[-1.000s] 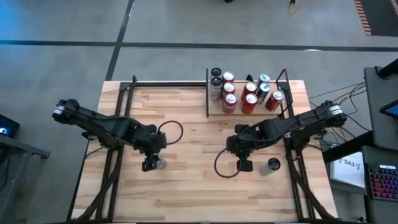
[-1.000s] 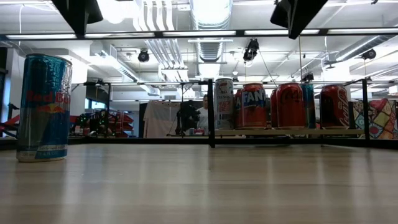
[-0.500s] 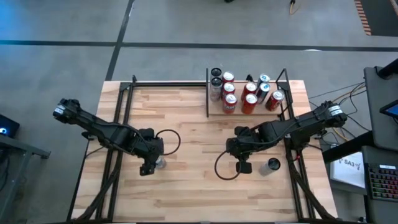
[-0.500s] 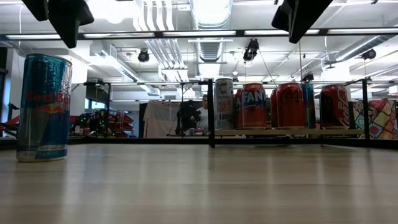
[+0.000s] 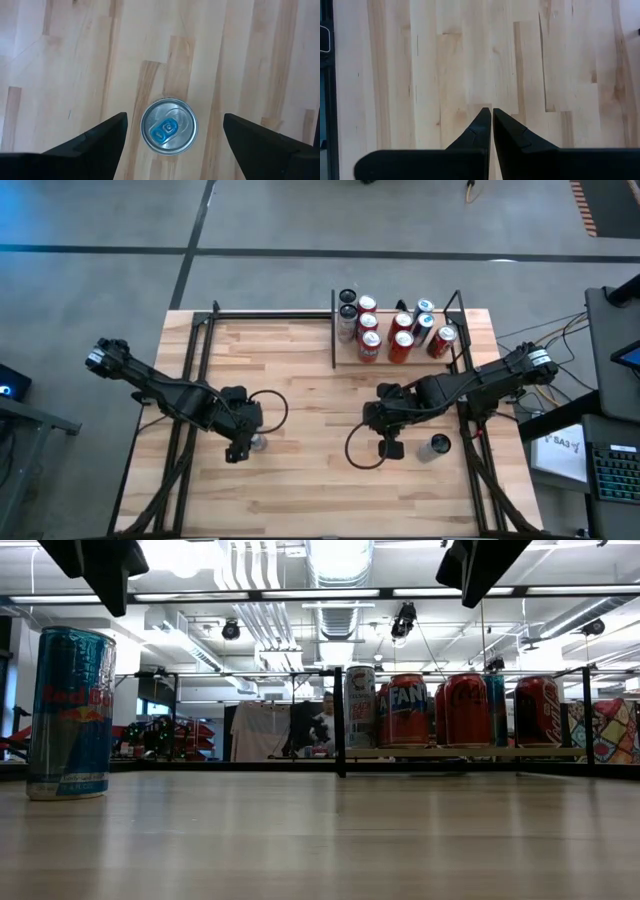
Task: Place canned beverage on shelf
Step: Put the blue soda can on the shelf aligned with the other blue soda cans
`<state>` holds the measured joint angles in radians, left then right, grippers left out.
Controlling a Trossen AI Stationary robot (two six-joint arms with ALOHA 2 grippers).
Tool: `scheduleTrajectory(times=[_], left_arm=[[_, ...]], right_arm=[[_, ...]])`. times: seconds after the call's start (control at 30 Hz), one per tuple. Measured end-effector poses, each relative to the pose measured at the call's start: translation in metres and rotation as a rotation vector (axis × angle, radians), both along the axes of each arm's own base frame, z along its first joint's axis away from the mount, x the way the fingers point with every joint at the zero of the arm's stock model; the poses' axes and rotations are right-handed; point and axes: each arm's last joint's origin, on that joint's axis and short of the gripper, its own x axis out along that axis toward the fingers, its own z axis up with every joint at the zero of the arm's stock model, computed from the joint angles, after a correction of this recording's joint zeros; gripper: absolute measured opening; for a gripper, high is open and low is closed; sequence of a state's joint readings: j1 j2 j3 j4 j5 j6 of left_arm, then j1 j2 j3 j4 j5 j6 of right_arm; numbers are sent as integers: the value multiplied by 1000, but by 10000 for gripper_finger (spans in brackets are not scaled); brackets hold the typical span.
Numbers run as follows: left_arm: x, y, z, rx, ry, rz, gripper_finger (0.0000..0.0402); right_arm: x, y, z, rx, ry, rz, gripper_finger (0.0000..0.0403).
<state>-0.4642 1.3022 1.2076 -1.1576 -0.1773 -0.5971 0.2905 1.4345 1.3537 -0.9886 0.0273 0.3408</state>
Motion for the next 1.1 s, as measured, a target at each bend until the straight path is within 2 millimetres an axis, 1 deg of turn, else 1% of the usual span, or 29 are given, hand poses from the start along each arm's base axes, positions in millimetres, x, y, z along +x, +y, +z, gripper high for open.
scheduleTrajectory(times=[0.17,0.4,0.5,1.1], left_arm=[[-1,0,-4,-2,9,16,316],[-4,1,-21,19,62,34,316],[-5,1,-25,24,75,37,316],[-5,-4,-25,9,56,37,316]], right_arm=[[0,0,0,0,0,0,9],[0,0,0,1,-3,0,9],[0,0,0,1,-4,0,9],[3,1,1,8,-26,0,9]])
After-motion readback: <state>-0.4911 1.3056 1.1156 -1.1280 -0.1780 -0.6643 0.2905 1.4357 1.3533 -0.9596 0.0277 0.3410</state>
